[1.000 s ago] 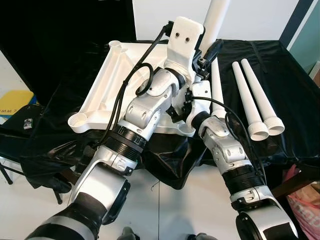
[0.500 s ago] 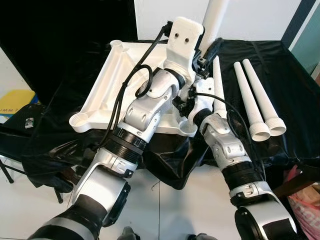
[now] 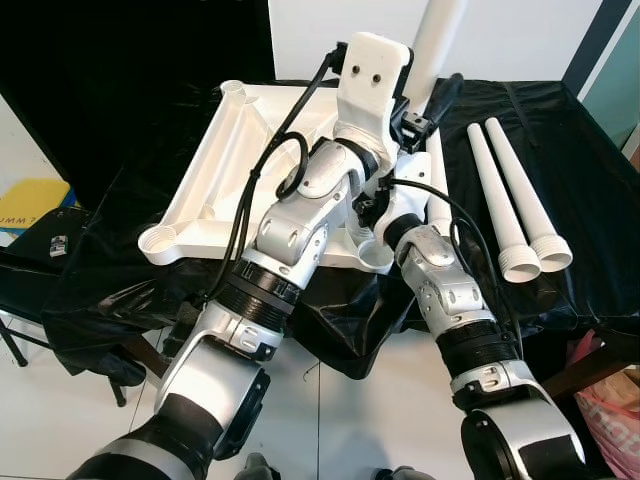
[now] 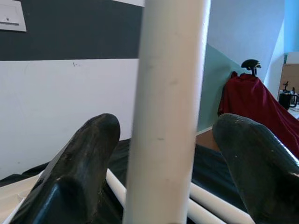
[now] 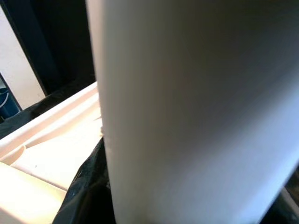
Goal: Building children table
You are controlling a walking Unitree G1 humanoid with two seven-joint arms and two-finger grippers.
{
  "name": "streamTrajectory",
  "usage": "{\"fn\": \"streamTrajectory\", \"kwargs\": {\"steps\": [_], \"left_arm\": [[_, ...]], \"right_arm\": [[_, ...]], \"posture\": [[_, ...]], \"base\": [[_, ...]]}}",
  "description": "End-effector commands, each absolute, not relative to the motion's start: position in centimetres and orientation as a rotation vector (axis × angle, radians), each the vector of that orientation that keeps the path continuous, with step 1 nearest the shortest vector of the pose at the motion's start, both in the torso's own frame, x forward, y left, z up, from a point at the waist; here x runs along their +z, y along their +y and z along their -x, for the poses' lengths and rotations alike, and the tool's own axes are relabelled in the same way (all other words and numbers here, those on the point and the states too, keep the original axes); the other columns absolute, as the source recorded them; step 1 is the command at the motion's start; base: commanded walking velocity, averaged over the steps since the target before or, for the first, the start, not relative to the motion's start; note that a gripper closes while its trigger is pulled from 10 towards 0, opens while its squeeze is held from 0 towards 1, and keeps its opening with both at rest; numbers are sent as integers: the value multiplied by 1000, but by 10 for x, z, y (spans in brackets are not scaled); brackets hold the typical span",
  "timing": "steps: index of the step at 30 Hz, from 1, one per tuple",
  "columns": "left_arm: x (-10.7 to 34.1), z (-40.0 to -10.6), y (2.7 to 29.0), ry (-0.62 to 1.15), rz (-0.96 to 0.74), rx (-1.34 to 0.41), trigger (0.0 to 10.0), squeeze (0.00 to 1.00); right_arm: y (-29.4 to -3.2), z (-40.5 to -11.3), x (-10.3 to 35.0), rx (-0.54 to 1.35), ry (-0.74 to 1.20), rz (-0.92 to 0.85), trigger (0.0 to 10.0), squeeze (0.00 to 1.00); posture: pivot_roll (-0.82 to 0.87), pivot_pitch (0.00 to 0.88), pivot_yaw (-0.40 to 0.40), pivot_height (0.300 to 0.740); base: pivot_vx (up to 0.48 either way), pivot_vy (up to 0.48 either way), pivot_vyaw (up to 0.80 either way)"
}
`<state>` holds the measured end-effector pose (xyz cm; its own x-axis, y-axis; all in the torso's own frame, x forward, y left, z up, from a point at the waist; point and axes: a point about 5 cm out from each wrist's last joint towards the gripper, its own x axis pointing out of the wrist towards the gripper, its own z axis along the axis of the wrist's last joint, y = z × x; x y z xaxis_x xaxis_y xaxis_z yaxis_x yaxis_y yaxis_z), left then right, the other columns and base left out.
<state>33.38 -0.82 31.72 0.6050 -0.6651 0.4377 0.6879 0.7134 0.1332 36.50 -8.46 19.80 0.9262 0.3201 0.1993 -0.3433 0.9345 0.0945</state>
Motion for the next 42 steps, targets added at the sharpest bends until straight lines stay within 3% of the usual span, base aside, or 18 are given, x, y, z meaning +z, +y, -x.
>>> {"fn": "streamTrajectory", "kwargs": {"steps": [1, 8, 18, 20, 26, 42], "left_arm": [[317, -334, -4, -481, 47, -799, 10000, 0], [300, -341, 34, -436, 69, -701, 10000, 0], [270, -338, 47, -353, 27, -675, 10000, 0], [243, -333, 49, -275, -7, -688, 10000, 0], [203, -320, 43, -144, -80, -771, 10000, 0], [128, -280, 7, 95, -319, -1038, 10000, 0]], "right_arm": [[-83, -366, 201, 334, -193, -142, 10000, 0], [-94, -363, 186, 293, -153, -117, 10000, 0], [-109, -361, 179, 222, -146, -132, 10000, 0], [-122, -362, 178, 150, -149, -145, 10000, 0], [-136, -365, 185, 75, -189, -172, 10000, 0], [-139, -364, 188, 53, -218, -144, 10000, 0]], "posture": [[-20, 41, -2, 740], [-18, 42, -9, 740], [-16, 42, -11, 740], [-17, 42, -11, 740], [-18, 43, -13, 740], [-20, 48, -15, 740]], "base": [[0, 0, 0], [0, 0, 0], [0, 0, 0], [0, 0, 0], [0, 0, 0], [0, 0, 0]]}}
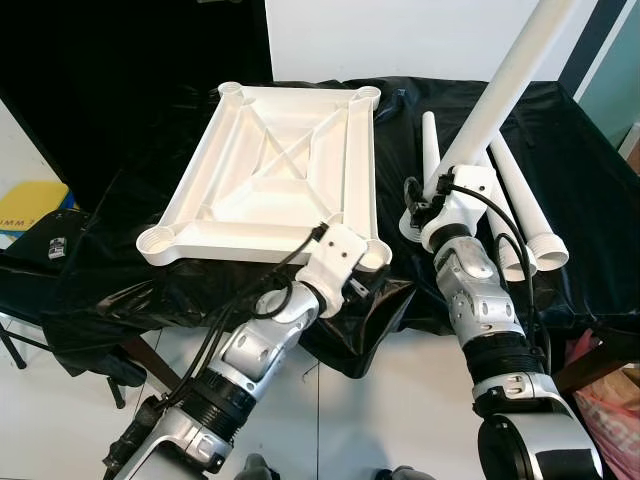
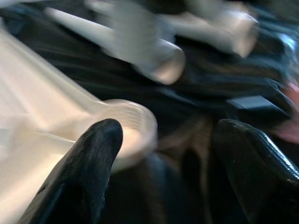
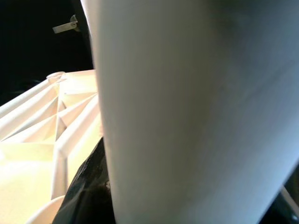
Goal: Building children table
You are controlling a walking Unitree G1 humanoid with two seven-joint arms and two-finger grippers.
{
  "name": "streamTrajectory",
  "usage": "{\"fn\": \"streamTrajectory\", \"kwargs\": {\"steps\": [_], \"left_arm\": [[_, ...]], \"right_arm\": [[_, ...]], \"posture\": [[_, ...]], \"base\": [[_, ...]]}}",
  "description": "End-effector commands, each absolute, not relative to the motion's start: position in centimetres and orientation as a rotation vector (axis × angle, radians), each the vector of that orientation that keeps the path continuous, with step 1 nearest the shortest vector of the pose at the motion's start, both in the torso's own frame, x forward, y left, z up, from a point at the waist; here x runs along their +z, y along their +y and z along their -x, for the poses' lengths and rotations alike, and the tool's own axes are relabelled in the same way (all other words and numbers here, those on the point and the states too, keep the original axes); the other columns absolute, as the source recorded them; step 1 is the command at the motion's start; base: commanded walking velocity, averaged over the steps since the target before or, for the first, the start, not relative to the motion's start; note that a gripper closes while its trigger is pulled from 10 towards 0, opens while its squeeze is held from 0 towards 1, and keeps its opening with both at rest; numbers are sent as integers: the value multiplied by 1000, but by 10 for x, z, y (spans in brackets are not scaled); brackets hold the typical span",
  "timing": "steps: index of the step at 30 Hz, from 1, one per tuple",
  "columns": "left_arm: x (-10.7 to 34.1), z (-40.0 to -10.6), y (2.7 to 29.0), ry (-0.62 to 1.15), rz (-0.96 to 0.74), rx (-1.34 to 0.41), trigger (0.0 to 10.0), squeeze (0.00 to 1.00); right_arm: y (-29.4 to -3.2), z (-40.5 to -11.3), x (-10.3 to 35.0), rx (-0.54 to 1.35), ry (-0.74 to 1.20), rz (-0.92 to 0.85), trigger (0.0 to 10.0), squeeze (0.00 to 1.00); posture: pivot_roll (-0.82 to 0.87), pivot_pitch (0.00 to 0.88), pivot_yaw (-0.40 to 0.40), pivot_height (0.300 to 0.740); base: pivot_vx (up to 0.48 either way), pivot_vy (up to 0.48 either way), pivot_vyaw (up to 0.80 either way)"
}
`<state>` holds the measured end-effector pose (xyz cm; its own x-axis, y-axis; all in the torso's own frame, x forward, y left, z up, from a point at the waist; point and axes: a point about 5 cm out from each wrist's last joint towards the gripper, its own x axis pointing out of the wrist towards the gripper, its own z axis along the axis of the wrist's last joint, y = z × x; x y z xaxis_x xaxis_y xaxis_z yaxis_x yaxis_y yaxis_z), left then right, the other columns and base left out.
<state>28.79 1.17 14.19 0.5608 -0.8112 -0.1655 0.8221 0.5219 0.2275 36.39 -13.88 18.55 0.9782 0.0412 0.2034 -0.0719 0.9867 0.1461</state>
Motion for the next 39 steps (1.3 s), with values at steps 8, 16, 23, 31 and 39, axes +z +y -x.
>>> {"fn": "streamTrajectory", "kwargs": {"steps": [8, 16, 23, 31, 39], "left_arm": [[119, -268, 5, 157, -317, -1124, 10000, 0], [90, -265, 13, 295, -401, -1122, 10000, 0], [86, -277, 17, 295, -442, -1008, 10000, 0], [88, -292, 23, 265, -473, -871, 0, 0], [81, -286, 22, 262, -515, -904, 0, 0]], "right_arm": [[-142, -366, 190, 41, -221, -139, 10000, 0], [-140, -367, 192, 43, -223, -142, 10000, 0], [-139, -368, 194, 44, -226, -145, 10000, 0], [-138, -368, 195, 45, -230, -149, 10000, 0], [-138, -368, 195, 46, -234, -147, 10000, 0]], "posture": [[-22, 58, -16, 740], [-19, 75, -10, 740], [-22, 83, -6, 740], [-24, 85, -3, 740], [-26, 89, -4, 740]], "base": [[0, 0, 0], [0, 0, 0], [0, 0, 0], [0, 0, 0], [0, 0, 0]]}}
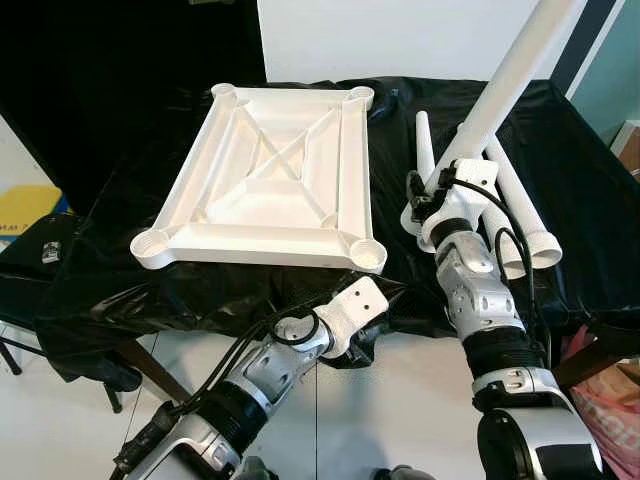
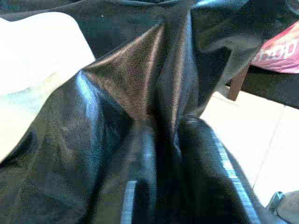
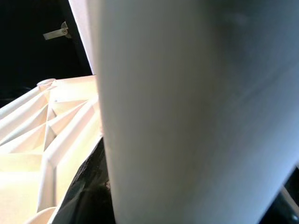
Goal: Building children table
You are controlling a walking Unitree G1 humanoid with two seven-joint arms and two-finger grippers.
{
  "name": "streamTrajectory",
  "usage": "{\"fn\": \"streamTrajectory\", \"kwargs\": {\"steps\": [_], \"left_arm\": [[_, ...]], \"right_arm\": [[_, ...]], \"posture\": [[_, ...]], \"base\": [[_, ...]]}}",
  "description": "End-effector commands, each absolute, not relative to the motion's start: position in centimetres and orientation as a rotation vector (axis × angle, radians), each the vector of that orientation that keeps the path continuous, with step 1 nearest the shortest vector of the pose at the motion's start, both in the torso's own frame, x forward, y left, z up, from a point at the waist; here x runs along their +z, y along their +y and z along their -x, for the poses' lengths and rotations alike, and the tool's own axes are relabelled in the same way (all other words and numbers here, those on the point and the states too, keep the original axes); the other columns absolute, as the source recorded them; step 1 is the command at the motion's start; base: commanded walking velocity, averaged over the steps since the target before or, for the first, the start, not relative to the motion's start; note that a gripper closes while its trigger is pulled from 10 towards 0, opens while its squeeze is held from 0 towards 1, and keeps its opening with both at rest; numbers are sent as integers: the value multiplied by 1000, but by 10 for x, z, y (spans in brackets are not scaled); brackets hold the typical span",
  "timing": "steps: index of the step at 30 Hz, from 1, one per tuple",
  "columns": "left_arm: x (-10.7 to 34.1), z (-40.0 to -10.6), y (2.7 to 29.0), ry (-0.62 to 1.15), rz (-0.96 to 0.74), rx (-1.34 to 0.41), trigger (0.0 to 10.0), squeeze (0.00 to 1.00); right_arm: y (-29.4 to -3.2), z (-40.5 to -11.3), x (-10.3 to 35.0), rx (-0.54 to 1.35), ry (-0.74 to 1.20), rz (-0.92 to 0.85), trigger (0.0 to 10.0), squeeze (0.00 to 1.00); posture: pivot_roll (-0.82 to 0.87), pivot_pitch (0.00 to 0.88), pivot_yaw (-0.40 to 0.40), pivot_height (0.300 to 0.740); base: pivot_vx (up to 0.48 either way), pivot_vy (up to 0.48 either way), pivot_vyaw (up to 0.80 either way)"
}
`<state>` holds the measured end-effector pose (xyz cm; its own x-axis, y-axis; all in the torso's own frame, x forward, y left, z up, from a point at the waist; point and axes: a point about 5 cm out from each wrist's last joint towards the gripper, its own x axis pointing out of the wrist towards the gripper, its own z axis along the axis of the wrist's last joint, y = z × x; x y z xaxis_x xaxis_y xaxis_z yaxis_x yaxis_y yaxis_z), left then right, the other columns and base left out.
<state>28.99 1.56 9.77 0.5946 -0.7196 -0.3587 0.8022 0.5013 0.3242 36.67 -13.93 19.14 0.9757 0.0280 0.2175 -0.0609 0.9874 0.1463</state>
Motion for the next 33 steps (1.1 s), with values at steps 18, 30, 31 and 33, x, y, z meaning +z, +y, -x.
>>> {"fn": "streamTrajectory", "kwargs": {"steps": [18, 30, 31, 33], "left_arm": [[54, -245, 23, 665, -199, -1069, 10000, 0], [58, -246, 21, 697, -62, -1024, 10000, 0], [59, -247, 20, 690, -61, -1015, 10000, 0], [59, -247, 20, 690, -61, -1015, 10000, 0]], "right_arm": [[-137, -368, 195, 56, -234, -141, 10000, 0], [-136, -369, 196, 61, -240, -138, 10000, 0], [-136, -369, 196, 63, -240, -137, 10000, 0], [-136, -369, 196, 63, -240, -137, 10000, 0]], "posture": [[-20, 89, -4, 740], [-19, 85, -7, 740], [-19, 85, -7, 740], [-19, 85, -7, 740]], "base": [[0, 0, 0], [0, 0, 0], [0, 0, 0], [0, 0, 0]]}}
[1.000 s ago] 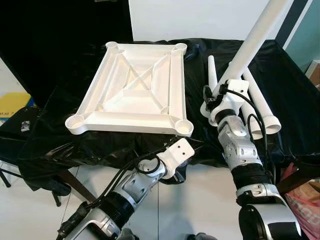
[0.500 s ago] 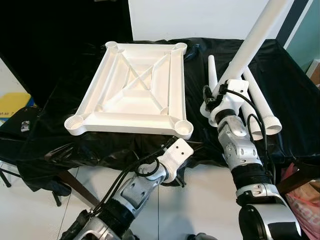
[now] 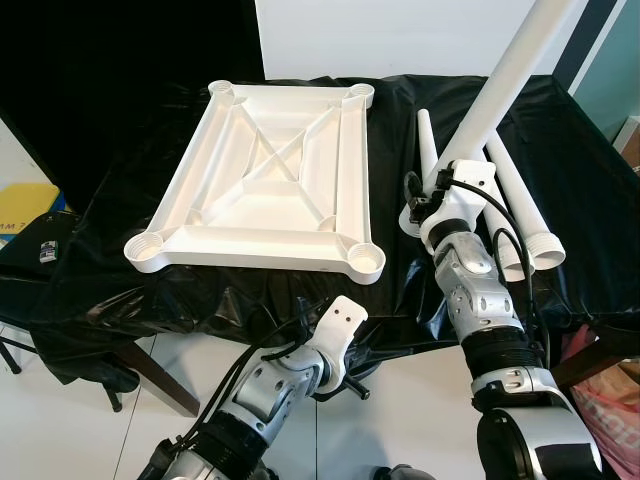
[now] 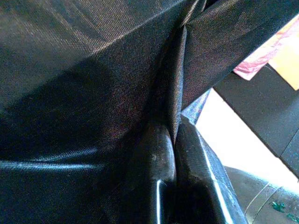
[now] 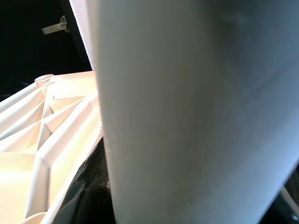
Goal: Building children table
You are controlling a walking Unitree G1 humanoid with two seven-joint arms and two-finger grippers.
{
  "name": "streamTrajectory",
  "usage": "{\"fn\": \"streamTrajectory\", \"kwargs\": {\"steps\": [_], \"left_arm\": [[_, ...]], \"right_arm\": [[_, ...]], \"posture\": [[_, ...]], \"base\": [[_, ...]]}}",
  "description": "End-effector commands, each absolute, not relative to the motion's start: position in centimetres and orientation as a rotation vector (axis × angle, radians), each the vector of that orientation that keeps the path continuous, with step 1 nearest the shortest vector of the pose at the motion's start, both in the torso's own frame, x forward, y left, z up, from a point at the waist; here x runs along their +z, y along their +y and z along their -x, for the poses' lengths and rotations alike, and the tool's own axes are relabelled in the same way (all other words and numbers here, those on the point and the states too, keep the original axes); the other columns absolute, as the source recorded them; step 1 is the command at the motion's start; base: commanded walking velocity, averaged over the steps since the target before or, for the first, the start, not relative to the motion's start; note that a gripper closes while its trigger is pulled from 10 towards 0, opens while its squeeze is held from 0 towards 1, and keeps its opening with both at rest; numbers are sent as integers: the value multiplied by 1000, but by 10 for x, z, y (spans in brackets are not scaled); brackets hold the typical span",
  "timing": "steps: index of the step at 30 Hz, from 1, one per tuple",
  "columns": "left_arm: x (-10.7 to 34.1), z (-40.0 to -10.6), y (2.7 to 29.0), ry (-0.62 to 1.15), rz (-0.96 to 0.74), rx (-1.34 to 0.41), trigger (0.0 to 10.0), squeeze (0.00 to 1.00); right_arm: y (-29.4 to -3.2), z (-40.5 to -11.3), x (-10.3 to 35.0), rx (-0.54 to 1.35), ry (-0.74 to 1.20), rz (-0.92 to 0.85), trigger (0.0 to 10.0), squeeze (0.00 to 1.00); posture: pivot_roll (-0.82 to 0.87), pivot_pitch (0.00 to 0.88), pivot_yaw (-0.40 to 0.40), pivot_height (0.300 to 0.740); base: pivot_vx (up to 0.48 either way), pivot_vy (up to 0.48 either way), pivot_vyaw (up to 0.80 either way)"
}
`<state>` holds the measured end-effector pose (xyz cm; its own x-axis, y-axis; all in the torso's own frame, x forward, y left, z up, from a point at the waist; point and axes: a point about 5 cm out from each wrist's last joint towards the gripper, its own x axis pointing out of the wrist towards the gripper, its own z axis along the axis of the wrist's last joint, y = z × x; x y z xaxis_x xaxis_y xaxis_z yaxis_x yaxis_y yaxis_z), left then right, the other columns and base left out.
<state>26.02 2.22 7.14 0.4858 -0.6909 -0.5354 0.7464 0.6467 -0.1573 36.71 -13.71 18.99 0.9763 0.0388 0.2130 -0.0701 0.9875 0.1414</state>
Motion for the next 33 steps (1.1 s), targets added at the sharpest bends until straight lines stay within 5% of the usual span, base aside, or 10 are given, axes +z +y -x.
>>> {"fn": "streamTrajectory", "kwargs": {"steps": [1, 2, 8, 9, 17, 28, 33], "left_arm": [[60, -247, 19, 690, -46, -1004, 10000, 0], [61, -248, 19, 688, -40, -991, 10000, 1000], [64, -251, 21, 669, -58, -973, 10000, 1000], [68, -253, 21, 650, -69, -978, 10000, 0], [92, -261, 19, 490, -89, -1018, 10000, 0], [147, -269, 26, 215, 103, -1109, 10000, 0], [149, -287, 36, 192, 106, -995, 10000, 0]], "right_arm": [[-135, -369, 196, 64, -240, -137, 10000, 0], [-135, -369, 196, 65, -240, -137, 10000, 0], [-134, -369, 196, 72, -240, -135, 10000, 0], [-134, -368, 195, 75, -239, -134, 10000, 0], [-129, -367, 194, 113, -241, -113, 10000, 0], [-108, -360, 196, 253, -284, -47, 10000, 0], [-101, -360, 194, 302, -268, -53, 10000, 0]], "posture": [[-19, 86, -8, 740], [-19, 86, -8, 740], [-17, 90, -9, 740], [-16, 90, -8, 740], [-15, 89, -7, 740], [-11, 80, -14, 740], [-8, 73, -17, 740]], "base": [[0, 0, 0], [0, 0, 0], [0, 0, 0], [0, 0, 0], [0, 0, 0], [0, 0, 0], [0, 0, 0]]}}
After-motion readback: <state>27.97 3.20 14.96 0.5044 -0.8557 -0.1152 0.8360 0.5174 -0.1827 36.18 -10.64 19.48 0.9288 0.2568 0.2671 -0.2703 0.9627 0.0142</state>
